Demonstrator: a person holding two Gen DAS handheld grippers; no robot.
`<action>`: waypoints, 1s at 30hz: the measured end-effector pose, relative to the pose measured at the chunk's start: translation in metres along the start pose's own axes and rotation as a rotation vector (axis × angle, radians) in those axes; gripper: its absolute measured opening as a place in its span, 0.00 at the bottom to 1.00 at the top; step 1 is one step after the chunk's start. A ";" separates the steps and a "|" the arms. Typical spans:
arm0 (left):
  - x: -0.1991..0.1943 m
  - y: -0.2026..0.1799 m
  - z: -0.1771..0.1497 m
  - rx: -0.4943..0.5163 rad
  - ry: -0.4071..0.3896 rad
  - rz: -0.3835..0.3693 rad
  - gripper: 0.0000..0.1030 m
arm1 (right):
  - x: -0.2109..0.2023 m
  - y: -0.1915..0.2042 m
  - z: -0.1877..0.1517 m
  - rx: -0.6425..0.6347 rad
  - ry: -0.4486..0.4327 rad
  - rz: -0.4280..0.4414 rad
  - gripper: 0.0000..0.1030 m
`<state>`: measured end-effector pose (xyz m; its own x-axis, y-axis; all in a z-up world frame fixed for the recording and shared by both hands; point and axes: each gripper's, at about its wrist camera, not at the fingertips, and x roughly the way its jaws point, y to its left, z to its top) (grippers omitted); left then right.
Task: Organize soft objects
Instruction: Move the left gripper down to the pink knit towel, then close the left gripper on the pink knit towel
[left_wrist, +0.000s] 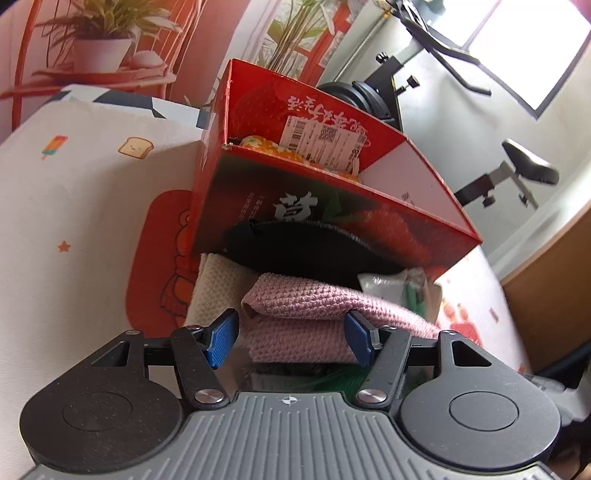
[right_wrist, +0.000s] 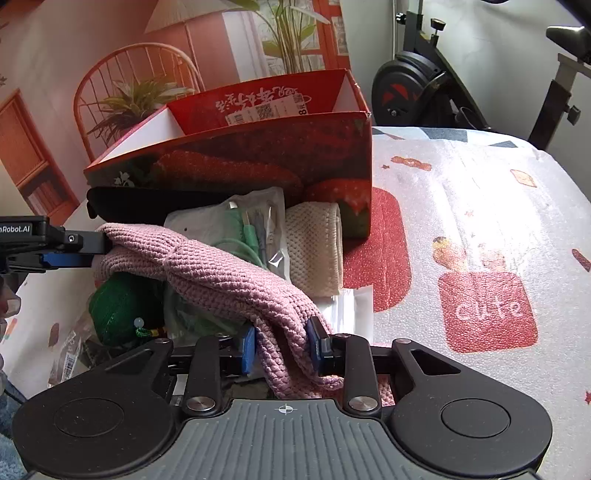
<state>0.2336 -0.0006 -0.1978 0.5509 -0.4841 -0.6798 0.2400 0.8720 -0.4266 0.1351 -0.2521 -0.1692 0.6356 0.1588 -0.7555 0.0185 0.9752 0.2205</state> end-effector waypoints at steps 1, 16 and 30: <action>0.001 0.001 0.001 -0.017 -0.004 -0.012 0.64 | 0.000 -0.001 0.000 0.001 -0.003 -0.002 0.24; -0.003 -0.005 0.007 -0.048 -0.040 -0.076 0.68 | -0.005 -0.009 -0.001 0.028 -0.043 -0.037 0.24; 0.003 -0.009 -0.007 0.033 -0.024 0.005 0.36 | -0.003 -0.012 -0.003 0.059 -0.062 -0.059 0.25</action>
<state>0.2273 -0.0106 -0.2006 0.5708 -0.4784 -0.6673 0.2635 0.8764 -0.4030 0.1305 -0.2634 -0.1712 0.6788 0.0897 -0.7289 0.1019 0.9714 0.2144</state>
